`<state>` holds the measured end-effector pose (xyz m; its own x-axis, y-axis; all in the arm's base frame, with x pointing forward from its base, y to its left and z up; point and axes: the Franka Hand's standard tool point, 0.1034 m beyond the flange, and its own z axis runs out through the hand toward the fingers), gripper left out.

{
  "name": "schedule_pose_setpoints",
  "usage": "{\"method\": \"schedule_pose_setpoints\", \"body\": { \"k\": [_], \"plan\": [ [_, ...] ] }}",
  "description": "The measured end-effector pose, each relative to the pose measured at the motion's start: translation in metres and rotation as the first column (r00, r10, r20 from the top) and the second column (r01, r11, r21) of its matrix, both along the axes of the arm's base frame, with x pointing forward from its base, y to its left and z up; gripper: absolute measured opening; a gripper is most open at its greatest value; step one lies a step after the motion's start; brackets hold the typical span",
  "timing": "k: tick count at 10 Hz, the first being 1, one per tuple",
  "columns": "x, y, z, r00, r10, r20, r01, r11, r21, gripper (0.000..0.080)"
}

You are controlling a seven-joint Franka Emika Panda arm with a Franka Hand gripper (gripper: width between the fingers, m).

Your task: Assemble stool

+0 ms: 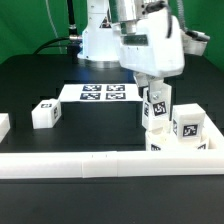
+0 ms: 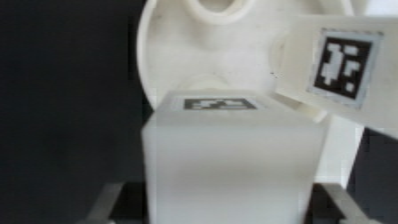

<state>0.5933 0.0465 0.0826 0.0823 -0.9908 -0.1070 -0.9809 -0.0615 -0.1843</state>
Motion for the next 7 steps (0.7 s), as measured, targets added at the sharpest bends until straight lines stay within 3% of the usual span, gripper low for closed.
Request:
{"method": "schedule_pose_setpoints", "body": {
  "k": [2,7],
  "plan": [
    [0.0006,0.002,-0.0004,0.984,-0.172,-0.034,0.174,0.984,0.042,0.0338],
    [0.0032,0.0079,-0.0007,0.912,-0.399,-0.09,0.406,0.911,0.077,0.0338]
  ]
}}
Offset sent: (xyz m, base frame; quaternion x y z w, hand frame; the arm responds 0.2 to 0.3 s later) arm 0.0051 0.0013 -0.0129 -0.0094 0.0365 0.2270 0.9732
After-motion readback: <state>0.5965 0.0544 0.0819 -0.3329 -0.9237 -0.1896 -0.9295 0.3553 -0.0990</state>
